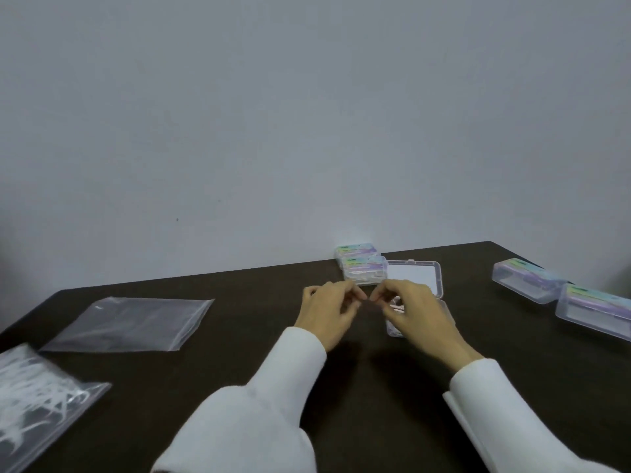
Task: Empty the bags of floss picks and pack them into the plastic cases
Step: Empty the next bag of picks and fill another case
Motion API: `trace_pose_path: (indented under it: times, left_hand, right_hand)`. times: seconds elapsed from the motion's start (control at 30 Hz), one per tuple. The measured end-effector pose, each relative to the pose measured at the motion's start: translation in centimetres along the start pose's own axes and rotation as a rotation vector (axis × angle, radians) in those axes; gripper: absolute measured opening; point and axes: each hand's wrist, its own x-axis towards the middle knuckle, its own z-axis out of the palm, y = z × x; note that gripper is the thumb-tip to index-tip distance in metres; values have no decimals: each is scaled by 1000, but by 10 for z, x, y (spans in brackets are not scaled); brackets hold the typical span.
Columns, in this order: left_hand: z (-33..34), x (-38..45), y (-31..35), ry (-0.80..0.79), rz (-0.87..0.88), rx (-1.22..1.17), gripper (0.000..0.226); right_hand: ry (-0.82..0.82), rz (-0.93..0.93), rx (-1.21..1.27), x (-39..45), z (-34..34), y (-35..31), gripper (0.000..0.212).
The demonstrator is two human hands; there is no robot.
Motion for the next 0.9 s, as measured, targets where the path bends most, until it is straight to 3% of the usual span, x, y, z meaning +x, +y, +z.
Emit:
trace_pose_path:
  times: [0.13,0.33,0.6,0.7,0.8,0.9]
  left_hand:
    - [-30,-30,-44,-43,-90,-7,17]
    - [-87,-78,-95,-33,-215,47,16]
    - [-171,-163,-154,82,-427,104,13]
    - [-196,-194,-170,102,-502,120,11]
    - [-213,-222,-176,6,-581,107,6]
    - [-218,-239,-180,-115,-618,60,20]
  right_hand:
    - [-215,-97,-35,4,25,-28,16]
    - [-408,-227,22,22,68,-83,17]
    - [-637,-323,155,27,142,-183,14]
    - [-697,-303,200,24,163,-215,6]
    - [-790,-202,273,20,179,-244,19]
    - [-782,-123,258,16,190,-262,28]
